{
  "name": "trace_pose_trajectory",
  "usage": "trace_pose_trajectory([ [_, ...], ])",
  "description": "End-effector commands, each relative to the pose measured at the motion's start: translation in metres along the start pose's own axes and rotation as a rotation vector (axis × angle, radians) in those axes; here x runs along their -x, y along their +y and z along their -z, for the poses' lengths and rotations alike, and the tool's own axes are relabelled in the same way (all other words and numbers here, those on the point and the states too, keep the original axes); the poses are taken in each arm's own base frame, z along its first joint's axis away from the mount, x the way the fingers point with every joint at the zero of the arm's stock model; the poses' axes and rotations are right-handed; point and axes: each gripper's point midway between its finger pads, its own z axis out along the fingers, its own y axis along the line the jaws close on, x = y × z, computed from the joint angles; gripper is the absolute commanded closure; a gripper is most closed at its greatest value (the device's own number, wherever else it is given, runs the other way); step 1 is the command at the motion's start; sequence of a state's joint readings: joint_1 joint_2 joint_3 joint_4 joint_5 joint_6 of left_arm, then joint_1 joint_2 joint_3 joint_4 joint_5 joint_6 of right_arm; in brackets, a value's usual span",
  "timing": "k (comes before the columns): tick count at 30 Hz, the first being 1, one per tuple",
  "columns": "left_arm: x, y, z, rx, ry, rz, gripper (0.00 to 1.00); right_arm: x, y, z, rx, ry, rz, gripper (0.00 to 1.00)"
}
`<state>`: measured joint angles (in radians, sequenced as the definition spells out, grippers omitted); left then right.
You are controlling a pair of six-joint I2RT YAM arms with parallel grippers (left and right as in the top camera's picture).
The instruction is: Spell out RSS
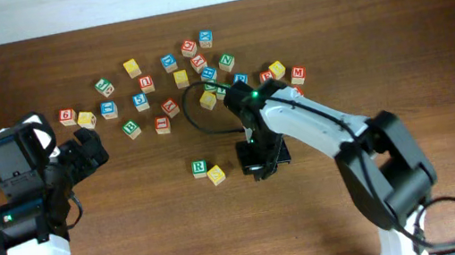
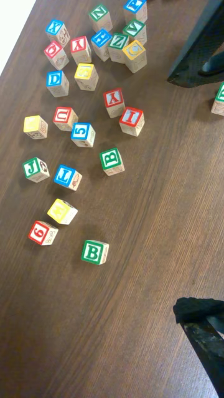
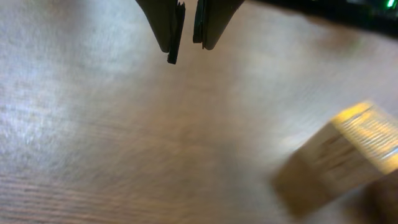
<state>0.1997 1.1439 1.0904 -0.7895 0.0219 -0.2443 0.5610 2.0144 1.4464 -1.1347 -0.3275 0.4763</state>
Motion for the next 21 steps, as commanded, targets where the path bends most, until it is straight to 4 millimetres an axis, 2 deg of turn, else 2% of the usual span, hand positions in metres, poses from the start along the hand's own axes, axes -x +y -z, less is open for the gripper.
trace_pose_trajectory([
  [1, 0.003, -0.001, 0.002, -0.006, -0.008, 0.006, 0.01, -0.023, 0.035, 0.011, 0.028, -0.009, 0.133, 0.96],
  [4, 0.003, -0.001, 0.002, -0.006, -0.008, 0.006, 0.01, -0.034, 0.078, -0.006, 0.043, -0.057, 0.180, 0.96],
  [5, 0.003, -0.001, 0.002, -0.006, -0.008, 0.006, 0.01, -0.031, 0.093, -0.014, 0.034, -0.108, 0.165, 0.96],
  [7, 0.003, -0.001, 0.002, -0.006, -0.008, 0.006, 0.01, -0.015, 0.104, -0.025, -0.042, -0.245, 0.217, 0.96],
  [9, 0.003, -0.001, 0.002, -0.006, -0.008, 0.006, 0.01, -0.006, 0.125, -0.028, -0.037, -0.345, 0.275, 0.95],
  [12, 0.003, -0.001, 0.002, -0.006, -0.008, 0.006, 0.01, -0.001, 0.116, -0.032, -0.103, -0.380, 0.273, 0.96],
  [13, 0.003, -0.001, 0.002, -0.006, -0.008, 0.006, 0.01, 0.001, 0.112, -0.042, -0.121, -0.363, 0.268, 0.96],
  [15, 0.003, -0.001, 0.002, -0.006, -0.008, 0.006, 0.01, 0.006, 0.109, -0.048, -0.135, -0.367, 0.264, 0.96],
  [21, 0.003, -0.001, 0.002, -0.006, -0.008, 0.006, 0.01, 0.024, 0.101, -0.039, -0.205, -0.471, 0.253, 0.96],
])
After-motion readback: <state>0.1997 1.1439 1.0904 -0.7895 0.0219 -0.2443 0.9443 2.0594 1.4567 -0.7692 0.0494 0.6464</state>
